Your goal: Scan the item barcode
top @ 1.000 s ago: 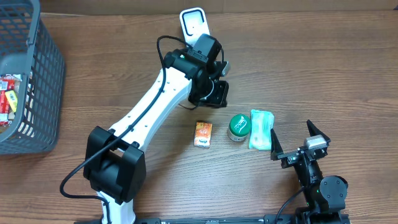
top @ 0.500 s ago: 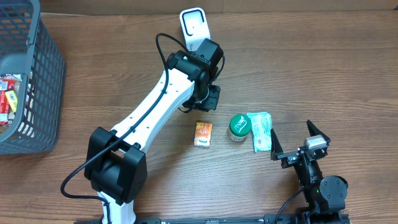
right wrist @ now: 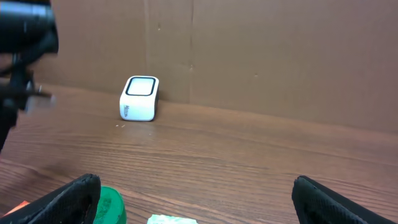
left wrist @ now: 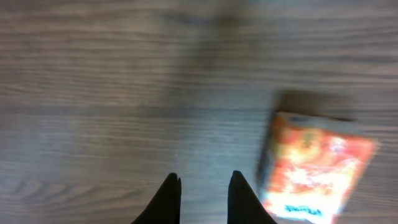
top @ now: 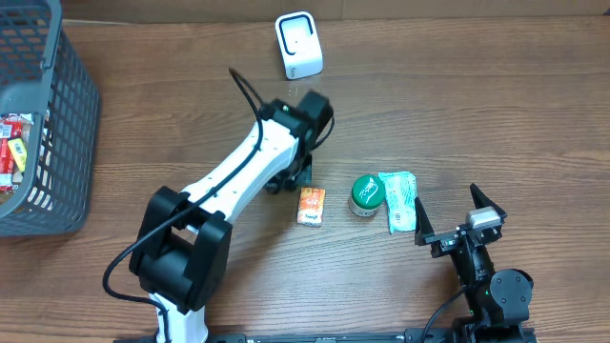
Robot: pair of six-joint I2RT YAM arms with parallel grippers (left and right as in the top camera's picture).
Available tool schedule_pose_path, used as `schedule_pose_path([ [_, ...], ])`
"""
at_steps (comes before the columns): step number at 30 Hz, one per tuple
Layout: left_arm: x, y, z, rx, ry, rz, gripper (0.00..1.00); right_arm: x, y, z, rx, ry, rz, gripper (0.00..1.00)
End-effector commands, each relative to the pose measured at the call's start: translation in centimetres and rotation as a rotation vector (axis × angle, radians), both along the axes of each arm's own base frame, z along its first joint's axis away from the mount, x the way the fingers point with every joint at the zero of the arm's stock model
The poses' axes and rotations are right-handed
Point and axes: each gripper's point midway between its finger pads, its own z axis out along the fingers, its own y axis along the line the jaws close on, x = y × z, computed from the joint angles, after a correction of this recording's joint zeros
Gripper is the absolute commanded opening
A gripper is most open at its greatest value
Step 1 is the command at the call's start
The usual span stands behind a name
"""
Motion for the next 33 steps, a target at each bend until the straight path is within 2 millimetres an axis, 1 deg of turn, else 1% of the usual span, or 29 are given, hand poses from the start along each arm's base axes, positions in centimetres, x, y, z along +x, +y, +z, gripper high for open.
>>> schedule_pose_path([
  [1,-2.3,-0.6,-2.6,-0.042,0.064,0.036,0.12,0.0,0.0,-0.3,-0.001,-0.001,0.001,1.00],
  [2,-2.8,-1.2,-3.4,-0.084,0.086,0.039,0.12,0.0,0.0,-0.3,-0.001,-0.001,0.001,1.00],
  [4,-3.6,-2.2,-4.3,-0.151,0.119,0.043,0.12,0.0,0.0,-0.3,-0.001,-0.001,0.001,1.00],
  [7,-4.1,-3.4,-4.9,-0.225,0.143,0.044,0.12,0.0,0.0,-0.3,-0.001,-0.001,0.001,1.00],
  [9,-4.2,-4.1,-5.1,-0.262,0.149,0.043,0.12,0.0,0.0,-0.3,-0.001,-0.001,0.001,1.00],
  [14,-4.0,-5.0,-5.1,-0.281,0.128,0.021,0.12,0.0,0.0,-0.3,-0.001,-0.001,0.001,1.00],
  [19,-3.9,-6.4,-5.0,-0.301,0.099,-0.017,0.12,0.0,0.0,-0.3,-0.001,-0.001,0.001,1.00],
  [23,-3.7,-6.9,-4.9,-0.308,0.085,-0.053,0.09,0.0,0.0,-0.3,-0.001,-0.001,0.001,1.00],
  [24,-3.6,-6.8,-4.8,-0.308,0.085,-0.060,0.06,0.0,0.0,-0.3,-0.001,-0.001,0.001,1.00],
  [26,-3.0,-6.3,-4.2,-0.302,0.086,-0.062,0.04,0.0,0.0,-0.3,-0.001,-0.001,0.001,1.00],
  [28,-1.9,-5.6,-2.9,-0.299,0.081,-0.067,0.04,0.0,0.0,-0.3,-0.001,-0.001,0.001,1.00],
  [30,-0.4,-4.9,-1.0,-0.303,0.069,-0.083,0.04,0.0,0.0,-0.3,-0.001,-0.001,0.001,1.00],
  [33,2.1,-3.3,2.9,-0.314,0.037,-0.092,0.05,0.0,0.0,-0.3,-0.001,-0.001,0.001,1.00],
])
